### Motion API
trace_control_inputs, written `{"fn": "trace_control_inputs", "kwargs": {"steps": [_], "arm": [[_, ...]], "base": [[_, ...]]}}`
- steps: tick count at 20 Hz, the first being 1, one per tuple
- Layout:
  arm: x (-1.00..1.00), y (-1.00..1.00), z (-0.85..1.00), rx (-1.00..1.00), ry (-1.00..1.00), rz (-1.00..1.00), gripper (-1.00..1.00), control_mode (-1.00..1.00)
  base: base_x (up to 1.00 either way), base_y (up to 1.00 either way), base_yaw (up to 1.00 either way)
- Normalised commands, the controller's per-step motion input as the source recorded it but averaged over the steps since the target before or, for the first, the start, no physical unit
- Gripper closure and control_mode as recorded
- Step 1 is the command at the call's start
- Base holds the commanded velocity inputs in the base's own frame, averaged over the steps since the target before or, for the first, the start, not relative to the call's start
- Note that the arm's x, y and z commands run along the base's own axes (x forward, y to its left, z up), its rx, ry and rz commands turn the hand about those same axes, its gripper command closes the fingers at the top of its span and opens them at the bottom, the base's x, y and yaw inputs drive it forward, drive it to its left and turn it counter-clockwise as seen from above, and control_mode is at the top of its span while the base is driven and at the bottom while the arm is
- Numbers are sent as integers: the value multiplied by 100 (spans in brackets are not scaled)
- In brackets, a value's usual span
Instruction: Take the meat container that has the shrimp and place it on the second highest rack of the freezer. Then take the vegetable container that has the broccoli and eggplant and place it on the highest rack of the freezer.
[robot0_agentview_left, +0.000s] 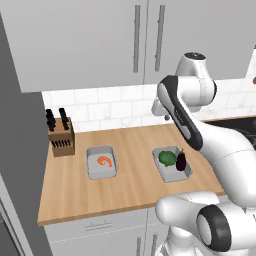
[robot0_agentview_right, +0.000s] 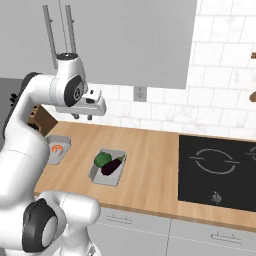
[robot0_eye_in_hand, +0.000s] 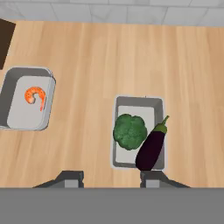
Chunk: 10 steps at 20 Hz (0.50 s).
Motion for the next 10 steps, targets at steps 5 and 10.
{"fn": "trace_control_inputs", "kwargs": {"steps": [5,10], "arm": [[-28,-3,-8,0,0,-2,-100,-100],[-59,-3,-33,0,0,-23,-100,-100]], "base": [[0,0,0],[0,0,0]]}}
